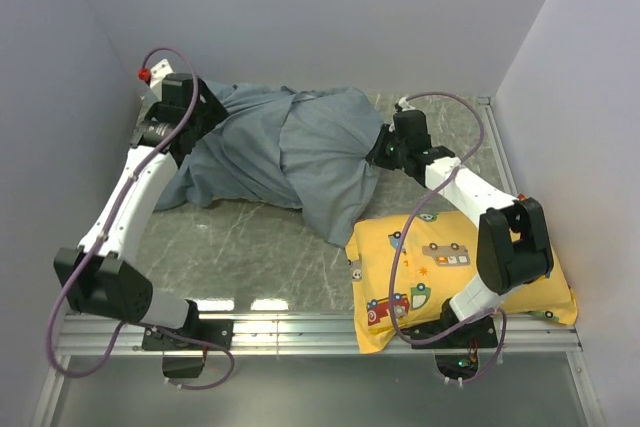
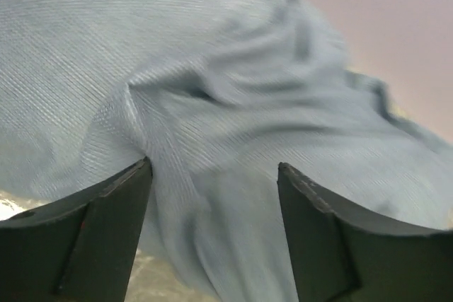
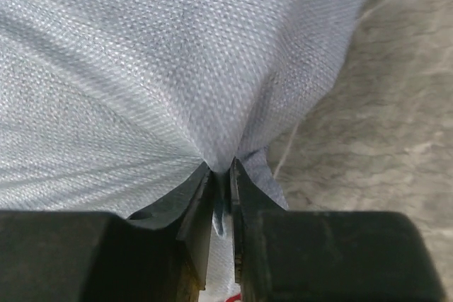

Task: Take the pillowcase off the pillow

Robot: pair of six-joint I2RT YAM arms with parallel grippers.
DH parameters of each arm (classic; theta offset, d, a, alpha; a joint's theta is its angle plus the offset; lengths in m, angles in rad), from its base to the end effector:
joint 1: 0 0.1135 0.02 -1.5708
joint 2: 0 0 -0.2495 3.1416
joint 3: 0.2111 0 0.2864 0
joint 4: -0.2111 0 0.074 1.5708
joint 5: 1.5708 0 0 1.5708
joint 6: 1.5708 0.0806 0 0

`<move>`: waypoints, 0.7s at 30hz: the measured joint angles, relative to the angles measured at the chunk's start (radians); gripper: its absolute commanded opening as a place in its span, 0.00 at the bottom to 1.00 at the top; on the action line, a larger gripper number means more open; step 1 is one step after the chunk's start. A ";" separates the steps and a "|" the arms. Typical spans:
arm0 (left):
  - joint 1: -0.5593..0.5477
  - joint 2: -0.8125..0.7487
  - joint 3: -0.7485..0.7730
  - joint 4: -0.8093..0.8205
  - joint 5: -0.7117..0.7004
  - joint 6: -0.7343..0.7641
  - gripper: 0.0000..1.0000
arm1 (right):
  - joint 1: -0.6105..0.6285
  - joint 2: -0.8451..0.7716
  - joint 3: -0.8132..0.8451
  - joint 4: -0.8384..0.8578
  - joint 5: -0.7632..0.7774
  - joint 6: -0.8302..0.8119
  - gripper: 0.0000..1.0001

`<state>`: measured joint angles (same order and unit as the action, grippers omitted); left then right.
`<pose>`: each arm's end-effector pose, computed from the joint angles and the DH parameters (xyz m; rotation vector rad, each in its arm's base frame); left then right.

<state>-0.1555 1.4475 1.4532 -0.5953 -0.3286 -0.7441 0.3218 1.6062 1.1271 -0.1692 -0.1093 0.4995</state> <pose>0.3932 -0.0353 0.3391 -0.7953 1.9760 -0.1760 0.4031 0.1437 0.1939 0.1403 2.2713 0.5654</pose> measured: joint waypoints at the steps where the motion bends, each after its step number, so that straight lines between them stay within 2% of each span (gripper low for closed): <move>1: -0.027 -0.021 0.000 0.000 -0.011 0.008 0.81 | 0.004 -0.008 0.000 -0.006 0.009 -0.003 0.22; 5: -0.184 -0.078 0.010 -0.005 -0.068 0.047 0.86 | 0.016 -0.034 0.001 -0.029 0.047 -0.014 0.27; 8: -0.302 -0.074 0.005 -0.006 -0.090 0.056 0.89 | 0.023 -0.043 0.010 -0.052 0.068 -0.022 0.37; 10: -0.377 -0.059 -0.010 -0.005 -0.110 0.062 0.88 | 0.031 -0.047 0.023 -0.069 0.089 -0.027 0.48; 13: -0.435 -0.010 -0.021 -0.006 -0.131 0.068 0.84 | 0.057 -0.066 0.041 -0.101 0.143 -0.040 0.60; 15: -0.447 0.028 -0.030 -0.005 -0.153 0.065 0.79 | 0.093 -0.080 0.065 -0.129 0.197 -0.055 0.65; 19: -0.448 0.077 -0.070 -0.011 -0.207 0.046 0.70 | 0.179 -0.100 0.121 -0.158 0.271 -0.079 0.69; 21: -0.447 0.083 -0.091 -0.016 -0.230 0.033 0.54 | 0.217 -0.105 0.143 -0.158 0.285 -0.089 0.69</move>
<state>-0.6025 1.5303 1.3621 -0.6109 -0.5591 -0.7109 0.5392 1.5017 1.2697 -0.3271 0.1757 0.4110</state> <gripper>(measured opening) 0.655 0.687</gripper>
